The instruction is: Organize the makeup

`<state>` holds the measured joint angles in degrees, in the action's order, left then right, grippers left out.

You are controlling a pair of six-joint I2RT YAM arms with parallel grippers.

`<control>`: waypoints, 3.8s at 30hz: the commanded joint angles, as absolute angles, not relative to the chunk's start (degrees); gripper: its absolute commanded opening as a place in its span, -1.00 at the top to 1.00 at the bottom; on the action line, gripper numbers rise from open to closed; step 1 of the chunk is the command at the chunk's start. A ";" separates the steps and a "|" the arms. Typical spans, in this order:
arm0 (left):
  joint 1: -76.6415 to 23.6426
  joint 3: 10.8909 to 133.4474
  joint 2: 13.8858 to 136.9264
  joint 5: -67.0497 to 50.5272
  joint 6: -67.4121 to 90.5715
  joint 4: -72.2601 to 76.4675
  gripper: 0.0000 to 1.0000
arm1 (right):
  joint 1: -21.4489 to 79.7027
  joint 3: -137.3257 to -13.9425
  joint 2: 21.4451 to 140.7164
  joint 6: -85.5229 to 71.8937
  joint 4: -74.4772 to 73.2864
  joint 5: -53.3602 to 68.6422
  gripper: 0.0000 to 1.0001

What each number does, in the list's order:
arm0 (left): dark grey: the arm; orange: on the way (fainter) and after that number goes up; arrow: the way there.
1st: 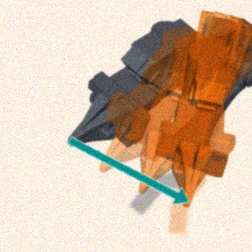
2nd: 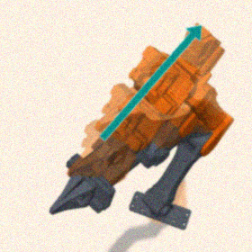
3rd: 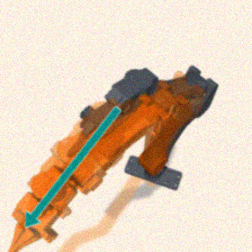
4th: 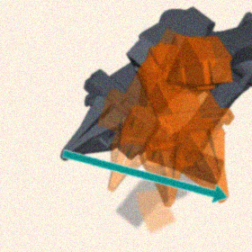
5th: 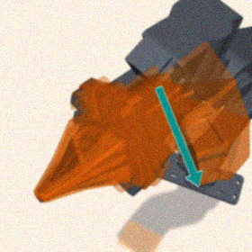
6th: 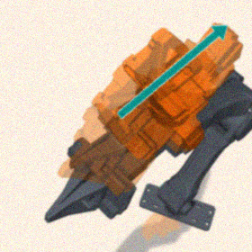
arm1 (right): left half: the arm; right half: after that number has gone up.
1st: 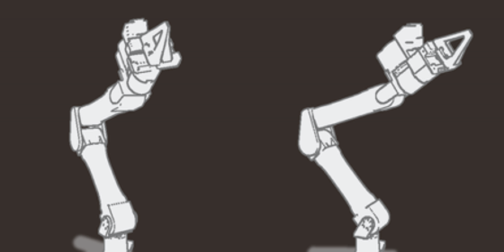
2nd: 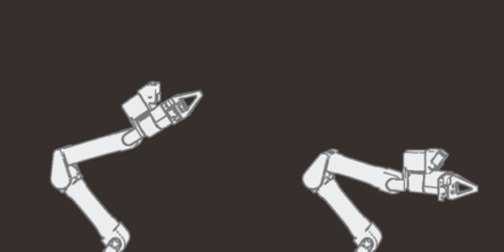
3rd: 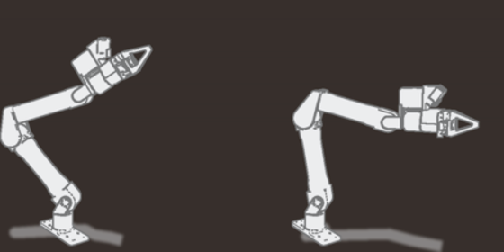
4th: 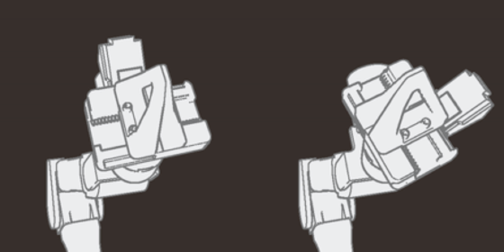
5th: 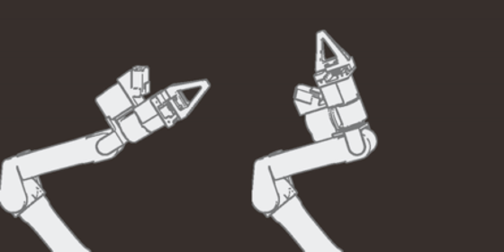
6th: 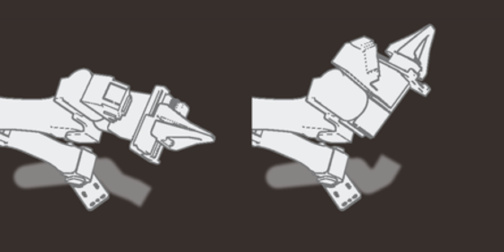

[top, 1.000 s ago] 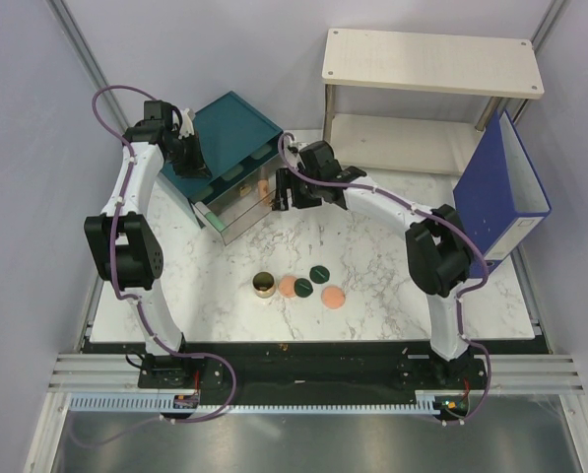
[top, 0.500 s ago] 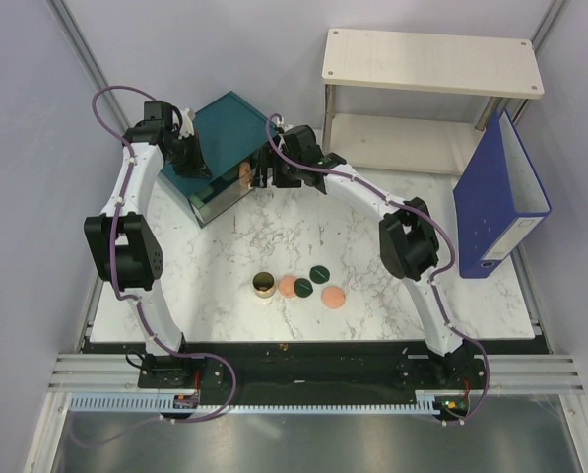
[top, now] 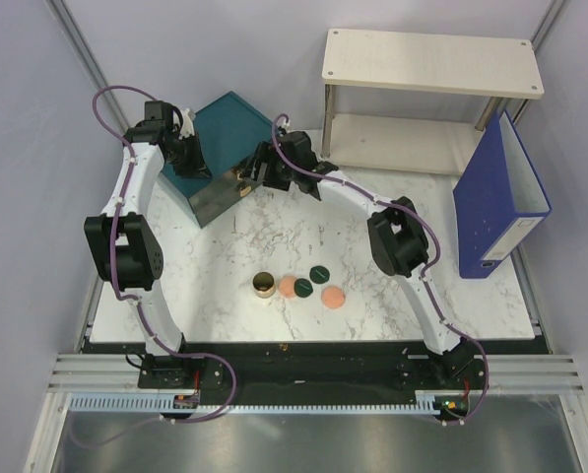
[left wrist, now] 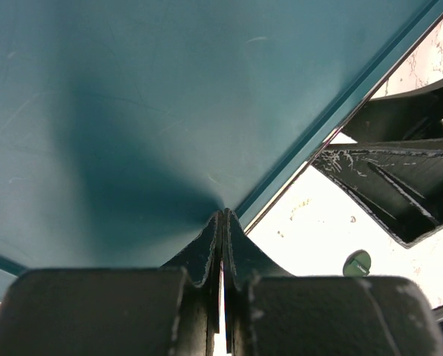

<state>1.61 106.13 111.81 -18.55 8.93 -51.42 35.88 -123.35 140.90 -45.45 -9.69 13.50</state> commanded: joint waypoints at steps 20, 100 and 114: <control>1.23 103.27 116.54 -13.45 6.50 -63.19 0.97 | 33.13 -89.99 140.09 -81.20 38.14 21.01 -0.60; 1.40 103.18 116.46 -13.45 6.68 -63.46 0.97 | 36.83 -102.74 152.58 -85.69 30.93 11.17 -0.28; 1.32 103.18 116.54 -13.45 6.68 -63.46 0.96 | 38.23 -110.65 156.54 -87.19 26.21 6.77 0.02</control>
